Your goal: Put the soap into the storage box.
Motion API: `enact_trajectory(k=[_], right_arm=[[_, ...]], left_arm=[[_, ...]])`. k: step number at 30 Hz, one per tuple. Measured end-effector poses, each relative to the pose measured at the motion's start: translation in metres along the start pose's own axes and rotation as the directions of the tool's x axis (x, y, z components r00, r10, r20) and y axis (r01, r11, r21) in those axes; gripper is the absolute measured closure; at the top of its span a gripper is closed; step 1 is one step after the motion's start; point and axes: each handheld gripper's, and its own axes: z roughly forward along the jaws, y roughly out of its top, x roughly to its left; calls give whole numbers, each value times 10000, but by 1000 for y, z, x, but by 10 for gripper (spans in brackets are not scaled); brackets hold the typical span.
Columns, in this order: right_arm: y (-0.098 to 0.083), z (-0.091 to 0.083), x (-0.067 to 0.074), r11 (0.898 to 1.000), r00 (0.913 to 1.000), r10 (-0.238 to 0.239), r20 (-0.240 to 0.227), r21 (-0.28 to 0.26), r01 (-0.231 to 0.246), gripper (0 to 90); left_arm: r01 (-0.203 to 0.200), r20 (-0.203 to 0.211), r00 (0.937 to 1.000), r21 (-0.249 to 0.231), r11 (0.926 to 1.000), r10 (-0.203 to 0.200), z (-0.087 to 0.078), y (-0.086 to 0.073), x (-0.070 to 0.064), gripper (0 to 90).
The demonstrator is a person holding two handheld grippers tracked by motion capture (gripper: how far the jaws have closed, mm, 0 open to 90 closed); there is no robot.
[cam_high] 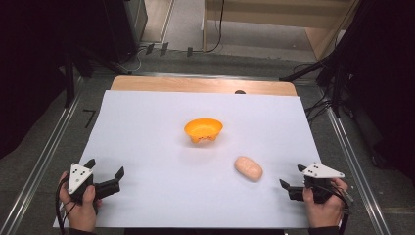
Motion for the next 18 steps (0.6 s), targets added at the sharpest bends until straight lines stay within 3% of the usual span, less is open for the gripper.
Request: enact_trajectory(k=[2, 9, 11, 18], right_arm=[[4, 4, 2, 9995, 9999, -141, 50, 292, 140, 172], [15, 14, 10, 9948, 9977, -356, -574, 937, 409, 196], [21, 16, 14, 9946, 9941, -217, -1064, 986, 323, 197], [40, 34, 30, 9836, 9903, -522, -1289, 1651, 734, 215]], left_arm=[[36, 23, 10000, 2, 10000, -36, 0, 0, 0, 0], [51, 56, 10000, 58, 10000, -51, 1, 0, 0, 0], [25, 51, 10000, 76, 10000, -26, 1, 0, 0, 0], [19, 55, 10000, 69, 10000, -20, 1, 0, 0, 0]])
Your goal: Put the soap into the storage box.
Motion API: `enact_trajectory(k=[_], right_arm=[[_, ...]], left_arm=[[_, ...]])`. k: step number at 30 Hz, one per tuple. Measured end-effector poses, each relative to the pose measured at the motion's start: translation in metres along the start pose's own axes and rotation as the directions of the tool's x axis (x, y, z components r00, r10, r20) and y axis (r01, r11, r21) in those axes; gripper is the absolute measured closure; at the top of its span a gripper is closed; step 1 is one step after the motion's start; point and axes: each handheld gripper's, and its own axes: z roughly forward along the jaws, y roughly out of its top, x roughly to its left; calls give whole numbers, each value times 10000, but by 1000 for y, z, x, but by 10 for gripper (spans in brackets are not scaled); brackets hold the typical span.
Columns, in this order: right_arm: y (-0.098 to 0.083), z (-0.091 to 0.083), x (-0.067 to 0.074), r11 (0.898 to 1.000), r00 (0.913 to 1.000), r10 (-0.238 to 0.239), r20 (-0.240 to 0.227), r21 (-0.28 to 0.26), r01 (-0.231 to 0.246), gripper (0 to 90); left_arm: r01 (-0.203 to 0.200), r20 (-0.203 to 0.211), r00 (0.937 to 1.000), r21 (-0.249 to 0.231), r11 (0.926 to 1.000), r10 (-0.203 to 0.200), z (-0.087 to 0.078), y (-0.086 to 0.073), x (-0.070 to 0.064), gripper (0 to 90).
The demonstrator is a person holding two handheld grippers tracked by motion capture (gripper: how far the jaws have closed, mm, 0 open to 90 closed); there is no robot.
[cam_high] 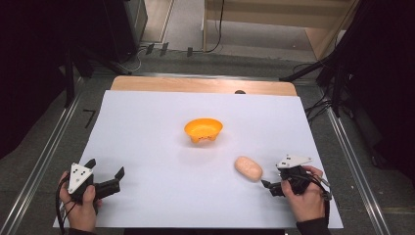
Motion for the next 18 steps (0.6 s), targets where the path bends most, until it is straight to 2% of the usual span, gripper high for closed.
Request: enact_trajectory(k=[6, 18], right_arm=[[12, 11, 4, 9996, 9996, -122, -254, 260, 129, 225], [31, 23, 14, 9983, 9974, -255, -668, 512, 290, 269]], left_arm=[[-28, 41, 10000, 27, 10000, 28, 0, 0, 0, 0], [-44, 27, 10000, 47, 10000, 44, 0, 0, 0, 0]])
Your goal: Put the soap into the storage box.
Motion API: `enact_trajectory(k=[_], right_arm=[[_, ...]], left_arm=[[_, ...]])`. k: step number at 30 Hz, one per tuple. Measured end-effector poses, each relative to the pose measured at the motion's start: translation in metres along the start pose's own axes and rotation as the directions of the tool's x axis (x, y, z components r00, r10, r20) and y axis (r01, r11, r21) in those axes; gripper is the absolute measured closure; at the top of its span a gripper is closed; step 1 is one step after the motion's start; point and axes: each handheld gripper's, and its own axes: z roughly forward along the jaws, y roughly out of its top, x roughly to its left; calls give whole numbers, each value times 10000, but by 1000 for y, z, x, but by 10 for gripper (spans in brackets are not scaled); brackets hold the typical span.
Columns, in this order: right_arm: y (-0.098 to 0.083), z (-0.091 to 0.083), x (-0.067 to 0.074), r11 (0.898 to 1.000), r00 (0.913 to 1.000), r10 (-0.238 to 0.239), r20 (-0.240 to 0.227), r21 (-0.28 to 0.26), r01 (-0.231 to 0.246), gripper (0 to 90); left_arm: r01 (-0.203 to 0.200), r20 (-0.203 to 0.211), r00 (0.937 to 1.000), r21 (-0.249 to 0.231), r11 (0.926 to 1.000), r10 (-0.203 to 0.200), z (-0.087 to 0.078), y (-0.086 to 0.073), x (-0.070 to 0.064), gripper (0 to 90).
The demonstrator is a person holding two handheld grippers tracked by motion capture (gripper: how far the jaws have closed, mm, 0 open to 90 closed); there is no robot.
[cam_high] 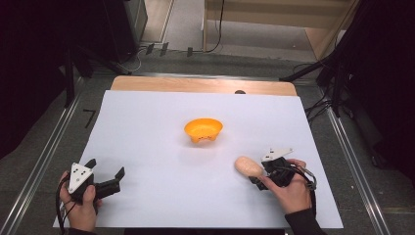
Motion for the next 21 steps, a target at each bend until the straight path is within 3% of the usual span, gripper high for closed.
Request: enact_trajectory(k=[21], right_arm=[[18, 18, 6, 9987, 9997, -214, 97, 456, 210, 311]], left_arm=[[-184, -2, 9998, 67, 9998, 184, 1, 0, -2, 0]])
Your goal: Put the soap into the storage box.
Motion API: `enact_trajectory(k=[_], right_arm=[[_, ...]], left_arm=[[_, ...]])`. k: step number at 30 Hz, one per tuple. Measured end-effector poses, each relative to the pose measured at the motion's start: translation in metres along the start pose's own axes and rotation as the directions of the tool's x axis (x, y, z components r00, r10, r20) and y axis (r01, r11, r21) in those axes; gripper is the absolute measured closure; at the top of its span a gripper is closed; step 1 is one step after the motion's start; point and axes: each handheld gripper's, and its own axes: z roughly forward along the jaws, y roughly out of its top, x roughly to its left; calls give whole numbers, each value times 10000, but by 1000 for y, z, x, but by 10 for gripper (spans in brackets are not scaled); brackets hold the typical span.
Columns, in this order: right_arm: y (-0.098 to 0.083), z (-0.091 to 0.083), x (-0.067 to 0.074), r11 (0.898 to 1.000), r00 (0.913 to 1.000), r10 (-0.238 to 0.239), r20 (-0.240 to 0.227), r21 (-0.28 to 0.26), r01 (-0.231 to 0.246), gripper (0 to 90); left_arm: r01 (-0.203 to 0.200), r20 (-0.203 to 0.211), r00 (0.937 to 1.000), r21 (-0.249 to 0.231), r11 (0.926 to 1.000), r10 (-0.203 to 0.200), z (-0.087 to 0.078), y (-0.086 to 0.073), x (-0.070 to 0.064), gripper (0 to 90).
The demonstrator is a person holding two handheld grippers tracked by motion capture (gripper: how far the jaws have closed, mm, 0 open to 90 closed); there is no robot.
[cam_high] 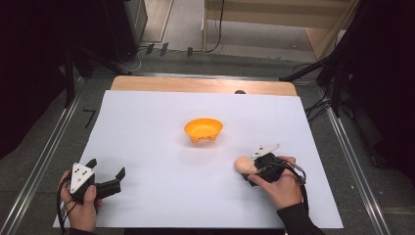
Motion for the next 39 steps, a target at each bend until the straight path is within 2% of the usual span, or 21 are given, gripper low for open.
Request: enact_trajectory(k=[9, 15, 25, 33, 39], right_arm=[[3, 3, 0, 9999, 9999, -168, 31, -42, 168, 303], [5, 5, -1, 10000, 10000, -85, -11, -19, 85, 284], [8, 7, -2, 9997, 9998, -217, -34, -68, 217, 326], [7, 4, -3, 9968, 9967, -795, 148, -21, 795, 329], [12, 0, -4, 9917, 9917, -1284, -94, -21, 1284, 330]], left_arm=[[-19, 19, 10000, 19, 10000, 19, 0, 0, 0, 0], [-22, 29, 10000, 20, 10000, 22, 0, 0, 0, 0], [-15, 36, 10000, 9, 10000, 15, 0, 0, 0, 0], [3, 47, 10000, 14, 10000, -3, 0, 0, 0, 0], [-2, 47, 10000, 13, 10000, 2, 0, 0, 0, 0]])
